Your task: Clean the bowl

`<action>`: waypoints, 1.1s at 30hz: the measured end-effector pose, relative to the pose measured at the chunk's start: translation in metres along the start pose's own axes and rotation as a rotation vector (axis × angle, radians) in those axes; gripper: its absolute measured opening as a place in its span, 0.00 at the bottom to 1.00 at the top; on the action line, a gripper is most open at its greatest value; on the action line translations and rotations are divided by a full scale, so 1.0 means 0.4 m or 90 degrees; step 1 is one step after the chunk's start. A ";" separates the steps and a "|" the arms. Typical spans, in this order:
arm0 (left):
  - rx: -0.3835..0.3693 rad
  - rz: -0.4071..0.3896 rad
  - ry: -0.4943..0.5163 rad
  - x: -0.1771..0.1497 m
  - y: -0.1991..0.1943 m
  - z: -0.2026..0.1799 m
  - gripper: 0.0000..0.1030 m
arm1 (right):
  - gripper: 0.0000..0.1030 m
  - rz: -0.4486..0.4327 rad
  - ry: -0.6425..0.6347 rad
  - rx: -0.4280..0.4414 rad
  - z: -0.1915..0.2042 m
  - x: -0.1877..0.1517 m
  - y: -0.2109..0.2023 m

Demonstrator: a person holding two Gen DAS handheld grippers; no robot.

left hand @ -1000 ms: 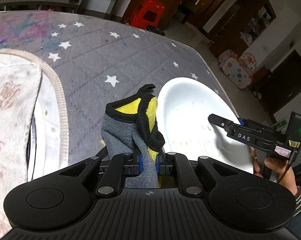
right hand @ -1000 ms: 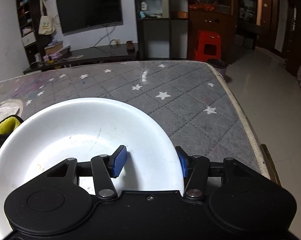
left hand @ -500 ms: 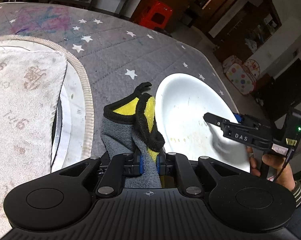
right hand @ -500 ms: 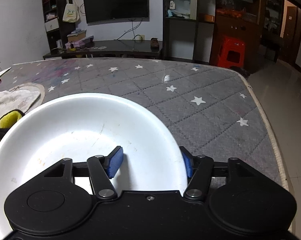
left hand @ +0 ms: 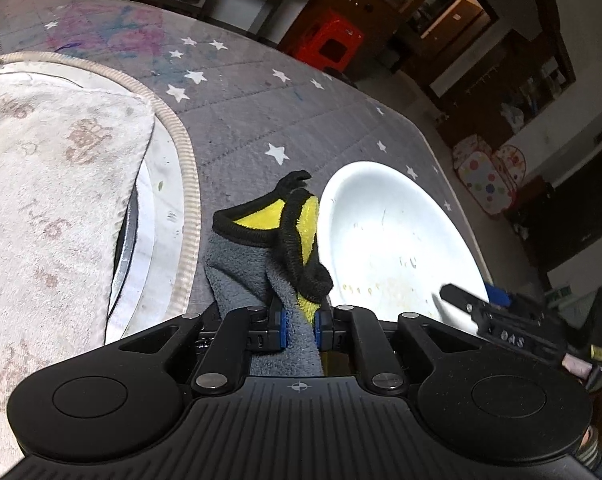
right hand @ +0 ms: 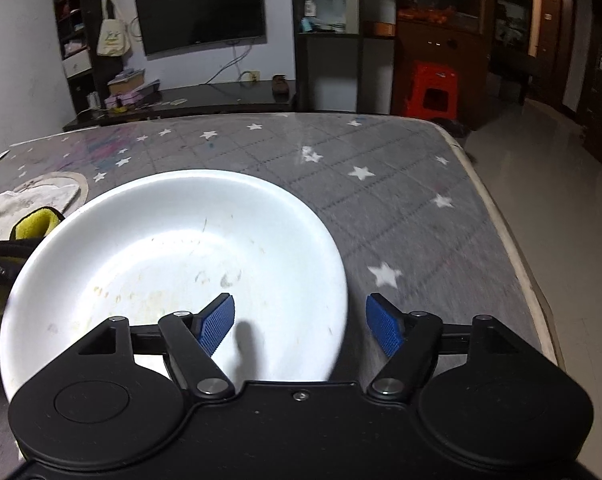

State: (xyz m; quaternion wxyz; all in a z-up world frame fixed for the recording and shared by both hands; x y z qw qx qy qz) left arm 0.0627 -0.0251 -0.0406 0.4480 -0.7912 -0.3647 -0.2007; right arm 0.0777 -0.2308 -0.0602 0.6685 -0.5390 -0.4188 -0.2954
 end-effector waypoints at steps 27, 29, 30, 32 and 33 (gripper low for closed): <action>0.026 -0.037 -0.067 -0.042 -0.024 -0.005 0.11 | 0.55 -0.076 0.037 -0.044 0.019 -0.066 -0.005; 0.023 -0.033 -0.064 -0.055 -0.032 -0.008 0.11 | 0.55 -0.076 0.034 -0.043 0.018 -0.066 -0.002; 0.019 -0.029 -0.062 -0.067 -0.042 -0.013 0.11 | 0.55 -0.076 0.033 -0.043 0.018 -0.067 -0.002; 0.014 -0.025 -0.063 -0.083 -0.054 -0.020 0.11 | 0.55 -0.077 0.034 -0.043 0.017 -0.068 -0.002; 0.011 -0.022 -0.062 -0.091 -0.059 -0.024 0.11 | 0.55 -0.077 0.034 -0.043 0.018 -0.070 -0.003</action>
Point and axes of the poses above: each gripper's, at about its wrist camera, not at the fingertips, and y roughly the way its jaws point, z to its left, x to its top, the point moved 5 cm from there along y, roughly the way its jaws point, and after that the axes turned 13 degrees about -z, right-handed, at the moved point
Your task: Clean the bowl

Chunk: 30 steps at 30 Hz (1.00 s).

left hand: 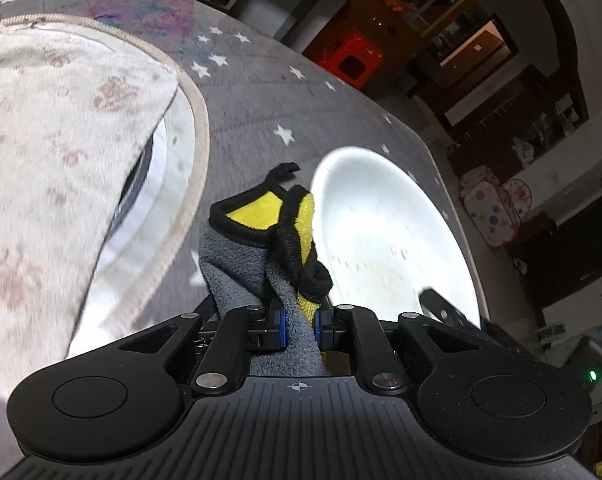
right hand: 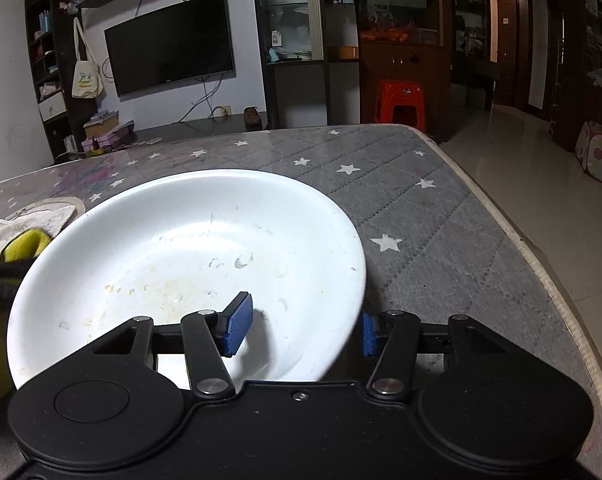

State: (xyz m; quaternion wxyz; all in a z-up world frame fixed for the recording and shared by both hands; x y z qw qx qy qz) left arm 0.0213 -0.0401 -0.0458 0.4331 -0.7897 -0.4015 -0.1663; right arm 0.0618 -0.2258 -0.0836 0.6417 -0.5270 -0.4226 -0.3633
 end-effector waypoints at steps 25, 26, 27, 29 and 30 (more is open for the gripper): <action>-0.009 0.012 -0.041 -0.027 -0.019 -0.008 0.12 | 0.62 -0.001 0.001 0.014 0.004 -0.005 -0.004; -0.007 0.008 -0.038 -0.019 -0.015 -0.005 0.12 | 0.63 -0.001 0.001 0.015 0.004 -0.004 -0.004; -0.005 0.006 -0.036 -0.011 -0.012 -0.001 0.12 | 0.63 -0.001 0.000 0.016 0.005 -0.004 -0.004; 0.000 -0.001 -0.031 0.007 -0.006 0.006 0.12 | 0.64 -0.001 0.000 0.017 0.006 -0.004 -0.004; 0.003 -0.005 -0.030 0.016 -0.004 0.009 0.12 | 0.64 -0.001 0.000 0.017 0.006 -0.003 -0.005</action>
Point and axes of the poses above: each gripper's, at about its wrist camera, not at the fingertips, and y roughly the way its jaws point, z to its left, x to its top, the point moved 5 cm from there along y, roughly the way its jaws point, and after that the axes turned 13 degrees about -z, right-handed, at the moved point
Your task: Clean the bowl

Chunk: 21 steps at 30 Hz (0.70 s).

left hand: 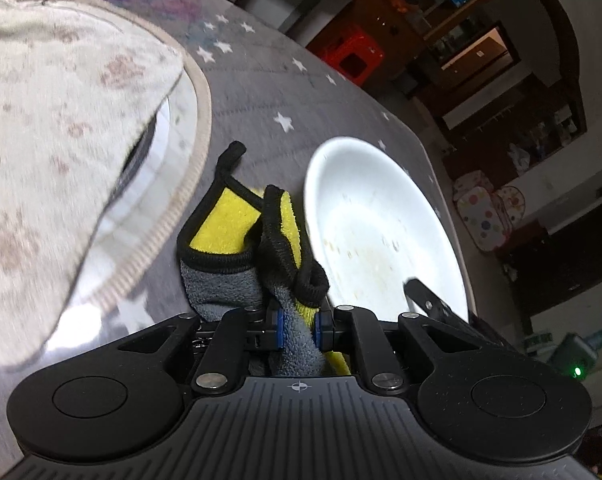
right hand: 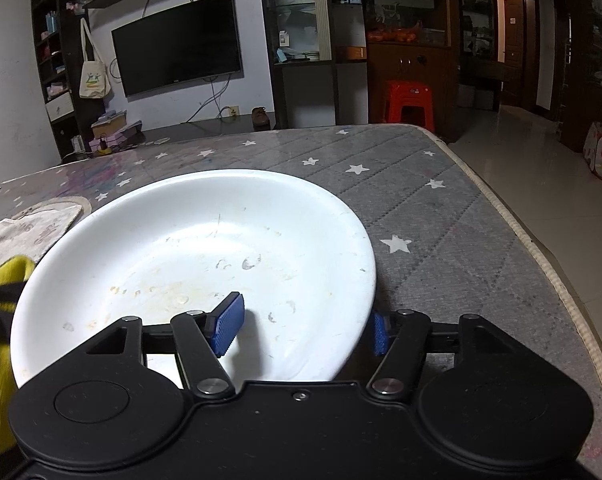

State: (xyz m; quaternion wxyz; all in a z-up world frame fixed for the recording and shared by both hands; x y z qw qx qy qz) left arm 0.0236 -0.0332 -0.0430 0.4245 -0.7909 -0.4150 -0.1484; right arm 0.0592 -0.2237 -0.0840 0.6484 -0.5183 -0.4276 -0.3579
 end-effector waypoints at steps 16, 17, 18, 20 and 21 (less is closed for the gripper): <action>0.000 -0.027 -0.008 0.111 0.093 0.018 0.12 | 0.66 0.001 -0.003 0.002 0.002 0.001 0.001; -0.001 -0.026 -0.010 0.114 0.100 0.019 0.12 | 0.66 0.001 -0.002 0.003 0.002 0.001 0.002; -0.001 -0.025 -0.011 0.117 0.105 0.019 0.12 | 0.66 0.001 -0.002 0.003 0.001 0.001 0.003; 0.002 -0.025 -0.001 0.131 0.124 0.012 0.12 | 0.67 0.002 -0.002 0.004 0.002 0.003 0.005; 0.004 -0.026 0.009 0.137 0.130 0.007 0.12 | 0.68 0.002 -0.002 0.005 0.003 0.004 0.005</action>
Point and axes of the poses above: each gripper's, at about its wrist camera, not at the fingertips, and y roughly the way its jaws point, z to its left, x to its top, the point moved 5 cm from there along y, roughly the way its jaws point, and after that the axes turned 13 degrees about -z, right-handed, at the moved point
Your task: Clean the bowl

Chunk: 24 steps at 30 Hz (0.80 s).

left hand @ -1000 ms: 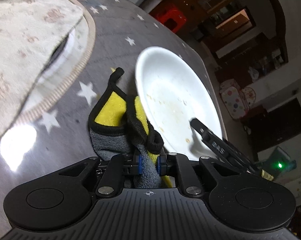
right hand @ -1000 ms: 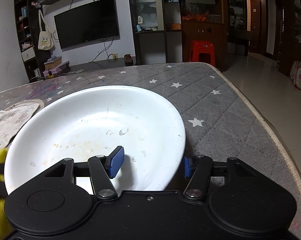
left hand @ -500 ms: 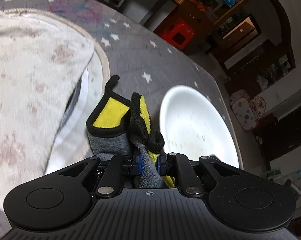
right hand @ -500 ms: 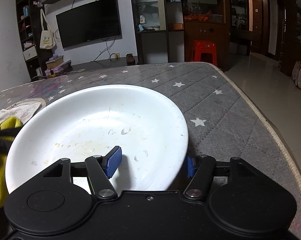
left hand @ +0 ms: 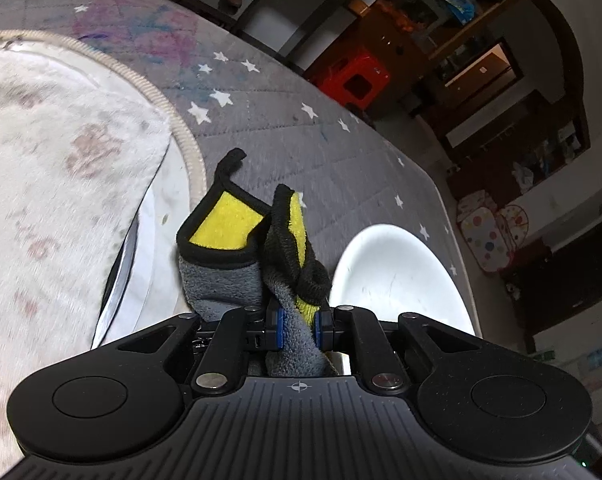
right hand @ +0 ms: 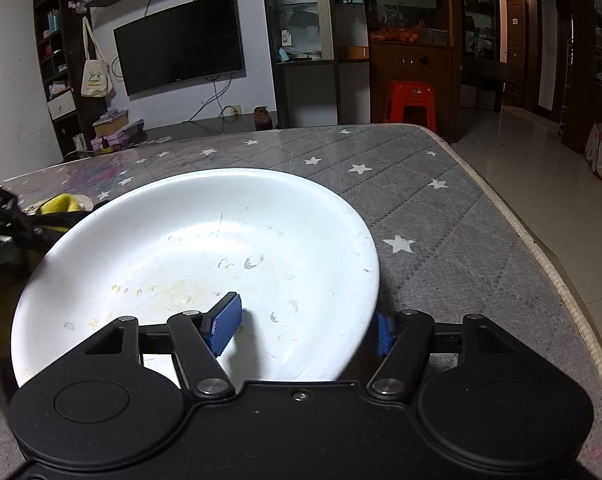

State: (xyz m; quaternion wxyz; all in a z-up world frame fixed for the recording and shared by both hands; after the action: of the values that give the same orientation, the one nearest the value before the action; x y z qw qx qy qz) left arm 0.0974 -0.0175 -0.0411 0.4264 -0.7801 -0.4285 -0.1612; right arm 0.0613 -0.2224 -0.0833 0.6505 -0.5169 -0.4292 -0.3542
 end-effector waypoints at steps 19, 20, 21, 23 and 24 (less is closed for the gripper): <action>-0.005 0.005 0.094 0.073 0.153 -0.079 0.13 | 0.76 0.005 -0.007 0.013 0.012 -0.001 0.001; -0.006 0.006 0.095 0.074 0.159 -0.081 0.13 | 0.76 0.005 -0.006 0.013 0.012 -0.001 0.001; -0.009 0.006 0.097 0.075 0.163 -0.085 0.13 | 0.76 0.005 -0.006 0.013 0.012 -0.001 0.000; -0.014 0.006 0.104 0.081 0.172 -0.096 0.13 | 0.79 0.005 -0.005 0.008 0.010 -0.002 -0.002; -0.016 0.005 0.108 0.082 0.177 -0.102 0.13 | 0.80 0.005 -0.004 0.004 0.009 -0.003 -0.003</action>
State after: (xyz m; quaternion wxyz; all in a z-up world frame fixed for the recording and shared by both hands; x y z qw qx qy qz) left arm 0.1783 -0.0518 -0.0344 0.4522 -0.7707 -0.3856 -0.2300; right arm 0.0589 -0.2190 -0.0835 0.6525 -0.5175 -0.4302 -0.3484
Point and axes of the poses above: each gripper's, at about its wrist camera, not at the fingertips, and y roughly the way its jaws point, z to its left, x to its top, the point moved 5 cm from there along y, roughly the way its jaws point, and after that the axes turned 13 degrees about -z, right-handed, at the moved point
